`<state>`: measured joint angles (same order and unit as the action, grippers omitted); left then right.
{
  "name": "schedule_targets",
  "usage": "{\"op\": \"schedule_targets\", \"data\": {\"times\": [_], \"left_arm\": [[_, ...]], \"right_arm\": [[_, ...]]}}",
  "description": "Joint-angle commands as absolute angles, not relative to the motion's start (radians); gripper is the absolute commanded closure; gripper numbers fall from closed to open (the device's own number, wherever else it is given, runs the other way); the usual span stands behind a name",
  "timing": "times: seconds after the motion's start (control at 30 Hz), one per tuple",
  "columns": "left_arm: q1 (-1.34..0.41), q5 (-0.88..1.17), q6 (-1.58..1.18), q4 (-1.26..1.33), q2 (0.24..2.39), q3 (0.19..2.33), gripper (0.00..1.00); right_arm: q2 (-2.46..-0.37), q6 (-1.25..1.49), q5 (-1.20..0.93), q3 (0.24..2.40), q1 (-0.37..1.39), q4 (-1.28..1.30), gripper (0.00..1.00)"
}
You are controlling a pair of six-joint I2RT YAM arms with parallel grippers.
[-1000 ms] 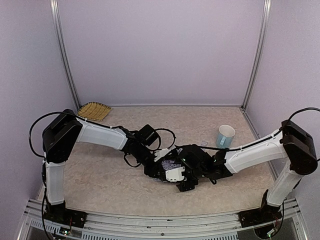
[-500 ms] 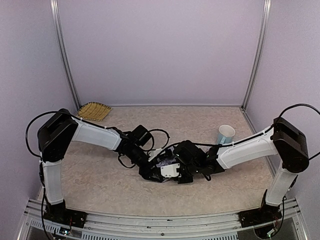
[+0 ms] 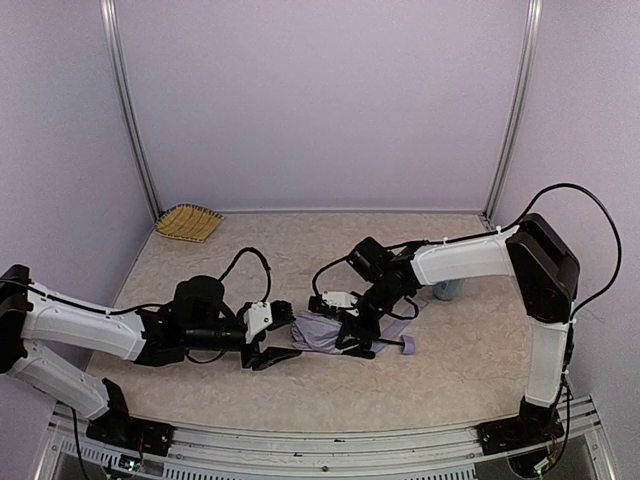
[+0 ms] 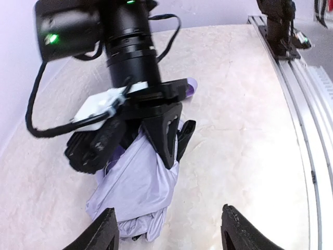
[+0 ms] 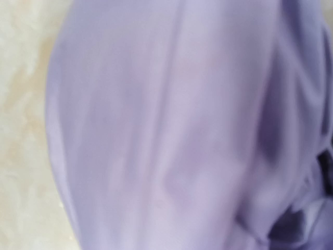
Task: Put away the umbrella
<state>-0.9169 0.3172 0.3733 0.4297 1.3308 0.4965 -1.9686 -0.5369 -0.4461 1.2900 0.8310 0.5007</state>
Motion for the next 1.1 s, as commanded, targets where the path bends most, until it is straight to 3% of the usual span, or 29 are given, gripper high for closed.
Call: {"op": "schedule_targets", "data": {"times": [0.0, 0.27, 0.37, 0.5, 0.63, 1.07], "left_arm": [[-0.985, 0.069, 0.619, 0.441, 1.422, 0.552, 0.33], [-0.936, 0.071, 0.815, 0.279, 1.692, 0.802, 0.28], [-0.918, 0.162, 0.837, 0.249, 1.736, 0.848, 0.26], [-0.912, 0.295, 0.762, 0.023, 1.795, 0.948, 0.27], [-0.921, 0.415, 0.698, -0.027, 1.768, 0.927, 0.25], [-0.959, 0.303, 0.636, -0.078, 1.904, 1.012, 0.23]], "right_arm": [[-2.117, -0.499, -0.653, 1.314, 0.801, 0.819, 0.87], [-2.230, -0.576, -0.718, 1.413, 0.770, 0.937, 0.87], [-2.251, -0.592, -0.728, 1.442, 0.748, 0.948, 0.87], [-2.262, -0.572, -0.736, 1.480, 0.711, 0.920, 0.87], [-2.258, -0.537, -0.726, 1.498, 0.701, 0.877, 0.88], [-2.265, -0.509, -0.750, 1.508, 0.667, 0.797, 0.86]]}}
